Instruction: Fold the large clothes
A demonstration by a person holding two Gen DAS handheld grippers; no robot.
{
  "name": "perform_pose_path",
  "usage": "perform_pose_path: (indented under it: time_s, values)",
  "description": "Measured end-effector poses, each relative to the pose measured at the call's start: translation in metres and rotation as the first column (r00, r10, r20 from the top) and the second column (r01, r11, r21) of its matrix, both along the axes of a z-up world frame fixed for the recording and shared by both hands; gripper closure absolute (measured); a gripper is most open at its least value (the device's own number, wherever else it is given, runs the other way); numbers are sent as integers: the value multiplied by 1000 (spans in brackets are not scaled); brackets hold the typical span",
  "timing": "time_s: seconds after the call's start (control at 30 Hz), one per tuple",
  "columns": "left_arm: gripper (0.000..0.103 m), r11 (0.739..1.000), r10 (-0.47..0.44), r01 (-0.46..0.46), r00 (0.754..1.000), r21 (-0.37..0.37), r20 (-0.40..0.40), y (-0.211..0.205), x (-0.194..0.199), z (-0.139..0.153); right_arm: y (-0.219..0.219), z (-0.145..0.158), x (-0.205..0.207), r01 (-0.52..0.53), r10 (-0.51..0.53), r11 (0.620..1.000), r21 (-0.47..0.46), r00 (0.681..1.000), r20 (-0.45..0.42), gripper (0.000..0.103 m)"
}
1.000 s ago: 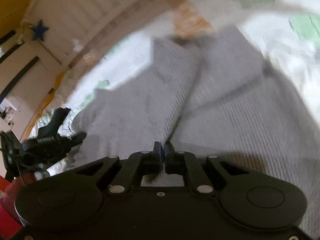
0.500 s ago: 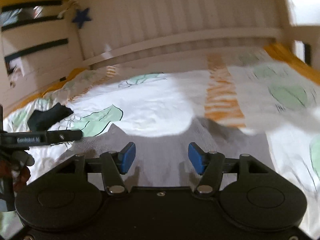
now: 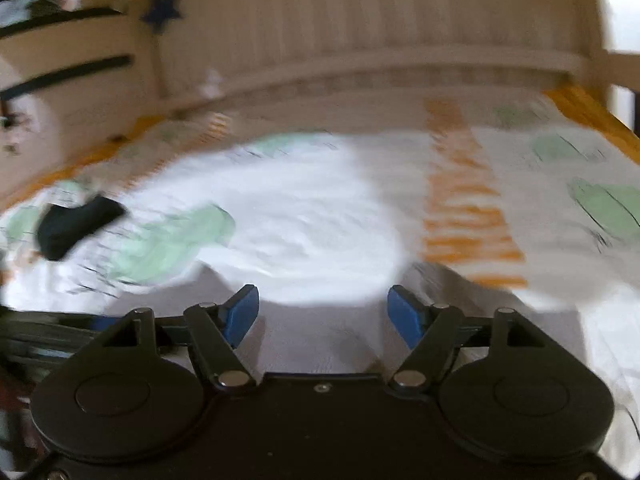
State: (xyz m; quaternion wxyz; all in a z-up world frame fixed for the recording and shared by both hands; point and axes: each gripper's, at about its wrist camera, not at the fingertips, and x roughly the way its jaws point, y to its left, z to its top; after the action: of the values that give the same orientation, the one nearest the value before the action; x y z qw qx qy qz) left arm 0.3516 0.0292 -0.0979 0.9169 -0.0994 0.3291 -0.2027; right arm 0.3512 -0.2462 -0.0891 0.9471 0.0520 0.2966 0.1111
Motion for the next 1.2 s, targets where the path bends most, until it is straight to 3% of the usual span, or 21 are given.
perform_pose_path:
  time_s: [0.07, 0.1, 0.3, 0.43, 0.6, 0.77, 0.83, 1.0, 1.2]
  values:
    - [31, 1000, -9, 8, 1000, 18, 13, -2, -2, -2, -15, -24, 1, 63, -62, 998, 8, 996, -69, 32]
    - [31, 999, -12, 12, 1000, 33, 18, -4, -2, -2, -21, -29, -5, 59, -58, 998, 29, 998, -31, 33]
    - [28, 989, -23, 22, 1000, 145, 7, -21, -2, 8, -13, -22, -8, 50, -51, 998, -29, 998, -32, 32]
    - [23, 970, -14, 16, 1000, 242, -7, -32, -28, 23, -9, -6, -28, 36, -36, 999, -32, 999, -8, 28]
    - [22, 964, -18, 25, 999, 265, -26, -36, -75, 26, 11, 9, -74, -60, 61, 995, -80, 998, 9, 22]
    - [20, 943, -43, 72, 995, 325, -95, -40, -100, 3, 33, -11, -101, -139, 125, 977, -162, 988, -96, 22]
    - [15, 942, -42, 67, 996, 329, -81, -39, -103, -8, 38, -23, -107, -144, 120, 968, -206, 985, -128, 20]
    - [7, 935, -26, 54, 996, 351, -86, -46, -99, -8, 37, -27, -104, -114, 92, 973, -199, 989, -118, 14]
    - [6, 929, 26, 16, 994, 370, -108, -50, -108, -3, 26, -20, -118, -82, 69, 989, -127, 993, -100, 7]
